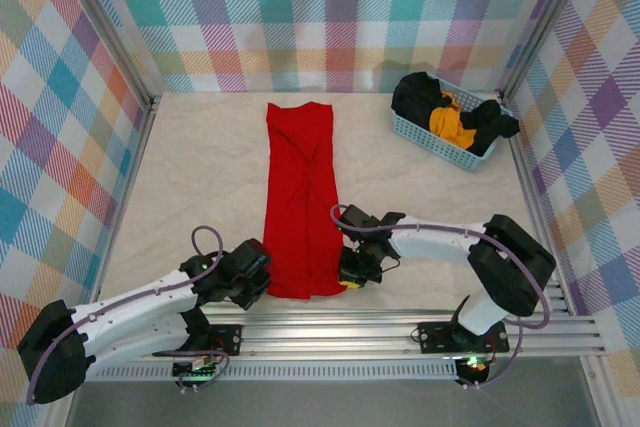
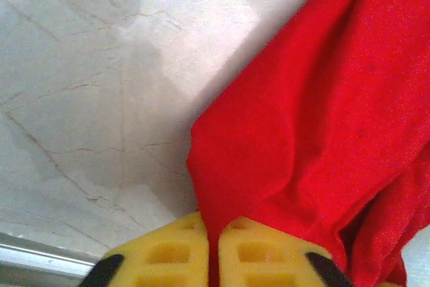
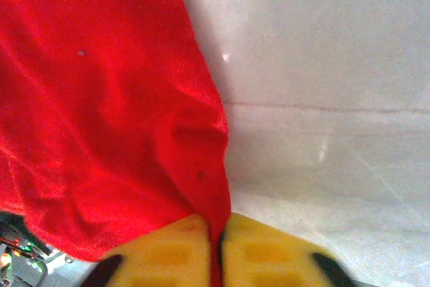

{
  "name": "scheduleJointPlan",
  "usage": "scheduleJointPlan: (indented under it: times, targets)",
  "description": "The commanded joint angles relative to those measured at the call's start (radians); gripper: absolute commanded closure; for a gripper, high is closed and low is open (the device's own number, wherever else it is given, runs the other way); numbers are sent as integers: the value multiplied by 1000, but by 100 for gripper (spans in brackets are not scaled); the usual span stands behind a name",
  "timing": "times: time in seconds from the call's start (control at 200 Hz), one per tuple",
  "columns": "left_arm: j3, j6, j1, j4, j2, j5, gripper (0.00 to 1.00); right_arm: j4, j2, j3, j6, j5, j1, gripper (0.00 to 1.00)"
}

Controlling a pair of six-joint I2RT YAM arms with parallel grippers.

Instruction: Fold and stack the t-shirts

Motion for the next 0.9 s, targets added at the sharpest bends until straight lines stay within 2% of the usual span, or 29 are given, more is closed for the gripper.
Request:
scheduleJointPlan:
  times: [0.0, 0.05, 0.11, 0.21, 0.28, 0.34, 0.395, 0.46, 0.58, 0.735, 0.895]
  targets:
    - [72, 29, -11, -118, 0, -50, 67, -108, -16, 48, -13, 57, -4, 66]
    - [120, 52, -12, -184, -17, -81, 57, -150, -64, 65, -14, 108, -5, 62]
    - [187, 87, -12, -249, -41, -119, 51, -203, -112, 108, -32, 158, -15, 59]
    - [300, 130, -12, -325, -32, -168, 46, -233, -133, 209, -86, 173, -78, 57]
    - [353, 172, 2, -290, 10, -165, 42, -165, -99, 277, -133, 140, -160, 56]
    - [380, 238, 66, -226, 74, -108, 42, -91, -17, 363, -175, 103, -235, 56]
    - [401, 289, 182, -154, 147, -14, 43, -31, 85, 465, -206, 90, -288, 56]
    - [433, 348, 291, -66, 220, 46, 45, 35, 214, 596, -232, 76, -331, 55]
    - [508, 423, 441, 55, 380, 148, 49, 44, 457, 858, -249, 59, -380, 53]
    - [562, 476, 544, 130, 524, 205, 54, 50, 682, 1107, -263, 52, -394, 56]
    - [559, 499, 587, 136, 539, 220, 55, 108, 797, 1192, -260, 22, -412, 62]
